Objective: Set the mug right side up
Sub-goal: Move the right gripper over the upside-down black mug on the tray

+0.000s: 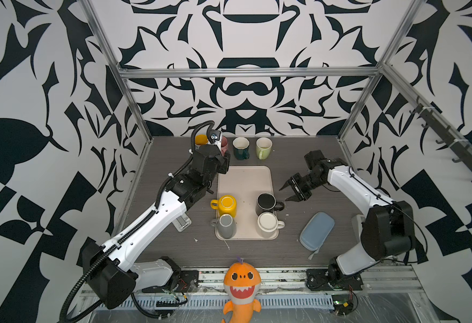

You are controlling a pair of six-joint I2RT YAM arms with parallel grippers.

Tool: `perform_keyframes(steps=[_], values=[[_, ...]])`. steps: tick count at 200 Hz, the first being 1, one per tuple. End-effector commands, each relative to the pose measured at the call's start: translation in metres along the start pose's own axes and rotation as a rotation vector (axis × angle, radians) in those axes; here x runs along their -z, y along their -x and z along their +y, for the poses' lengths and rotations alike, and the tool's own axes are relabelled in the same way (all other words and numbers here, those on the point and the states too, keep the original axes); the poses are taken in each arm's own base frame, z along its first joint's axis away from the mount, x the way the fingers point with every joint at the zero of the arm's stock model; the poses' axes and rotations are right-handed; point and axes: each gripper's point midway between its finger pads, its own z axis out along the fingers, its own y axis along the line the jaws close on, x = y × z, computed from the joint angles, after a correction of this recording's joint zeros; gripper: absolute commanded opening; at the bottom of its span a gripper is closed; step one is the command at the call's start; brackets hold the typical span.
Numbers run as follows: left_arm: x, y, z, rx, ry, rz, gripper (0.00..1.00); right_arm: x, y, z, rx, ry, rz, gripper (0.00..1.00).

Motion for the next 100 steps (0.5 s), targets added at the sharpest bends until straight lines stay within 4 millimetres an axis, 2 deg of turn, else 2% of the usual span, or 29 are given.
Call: perform_keyframes(steps=[1, 52, 100], values=[[0.000, -0.007, 0.005, -0.020, 0.026, 0.022, 0.66, -0.004, 0.000, -0.008, -0.056, -0.002, -0.003, 0.50], [-0.004, -0.015, 0.007, -0.038, 0.052, 0.051, 0.67, -0.022, 0.010, -0.017, -0.118, 0.019, -0.011, 0.49], [-0.005, -0.019, 0.010, -0.052, 0.068, 0.065, 0.68, -0.034, 0.018, -0.007, -0.118, 0.017, -0.007, 0.49]])
